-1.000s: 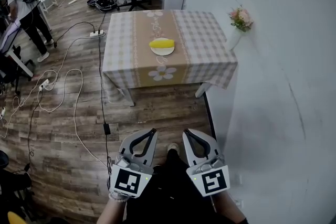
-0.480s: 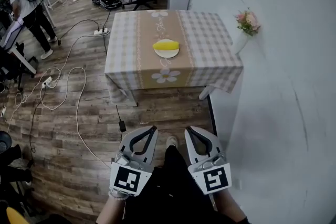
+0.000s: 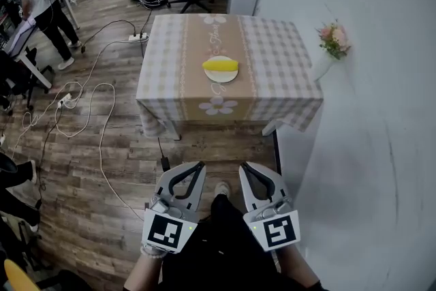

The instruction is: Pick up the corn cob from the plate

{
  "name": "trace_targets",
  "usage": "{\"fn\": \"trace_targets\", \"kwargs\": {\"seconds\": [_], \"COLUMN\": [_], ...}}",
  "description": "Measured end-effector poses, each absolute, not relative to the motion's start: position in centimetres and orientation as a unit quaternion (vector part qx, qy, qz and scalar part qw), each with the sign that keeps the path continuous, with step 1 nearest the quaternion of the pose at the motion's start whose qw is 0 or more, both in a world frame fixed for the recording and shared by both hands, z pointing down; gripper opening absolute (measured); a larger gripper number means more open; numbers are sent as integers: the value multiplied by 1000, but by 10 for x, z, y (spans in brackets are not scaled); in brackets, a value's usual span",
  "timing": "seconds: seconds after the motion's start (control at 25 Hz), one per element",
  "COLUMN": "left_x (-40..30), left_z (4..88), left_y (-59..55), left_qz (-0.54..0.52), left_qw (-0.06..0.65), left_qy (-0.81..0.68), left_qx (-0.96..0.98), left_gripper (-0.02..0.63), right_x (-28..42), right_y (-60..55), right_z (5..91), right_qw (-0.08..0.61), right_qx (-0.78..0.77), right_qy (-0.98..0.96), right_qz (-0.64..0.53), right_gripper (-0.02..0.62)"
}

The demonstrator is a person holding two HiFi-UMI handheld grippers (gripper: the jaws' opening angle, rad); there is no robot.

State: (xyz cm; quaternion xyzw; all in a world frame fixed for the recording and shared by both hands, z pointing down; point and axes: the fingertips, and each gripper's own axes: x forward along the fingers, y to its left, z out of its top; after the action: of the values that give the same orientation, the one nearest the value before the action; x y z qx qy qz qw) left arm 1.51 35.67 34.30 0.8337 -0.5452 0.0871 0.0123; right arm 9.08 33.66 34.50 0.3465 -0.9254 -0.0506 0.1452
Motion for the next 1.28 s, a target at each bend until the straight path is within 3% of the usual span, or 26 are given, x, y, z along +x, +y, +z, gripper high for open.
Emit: {"fn": "trace_targets", "kwargs": {"seconds": [1.28], "left_x": [24], "left_z": [340], "left_y": [181], "left_qz": [97], "left_qw": [17], "left_qy": [-624], "left_qx": [775], "left_gripper": [12], "right_x": [107], "right_y": [142], "right_z": [350], "right_qw": [131], "right_qx": [270], "right_qy": [-953], "right_qz": [-54], "right_gripper": [41]}}
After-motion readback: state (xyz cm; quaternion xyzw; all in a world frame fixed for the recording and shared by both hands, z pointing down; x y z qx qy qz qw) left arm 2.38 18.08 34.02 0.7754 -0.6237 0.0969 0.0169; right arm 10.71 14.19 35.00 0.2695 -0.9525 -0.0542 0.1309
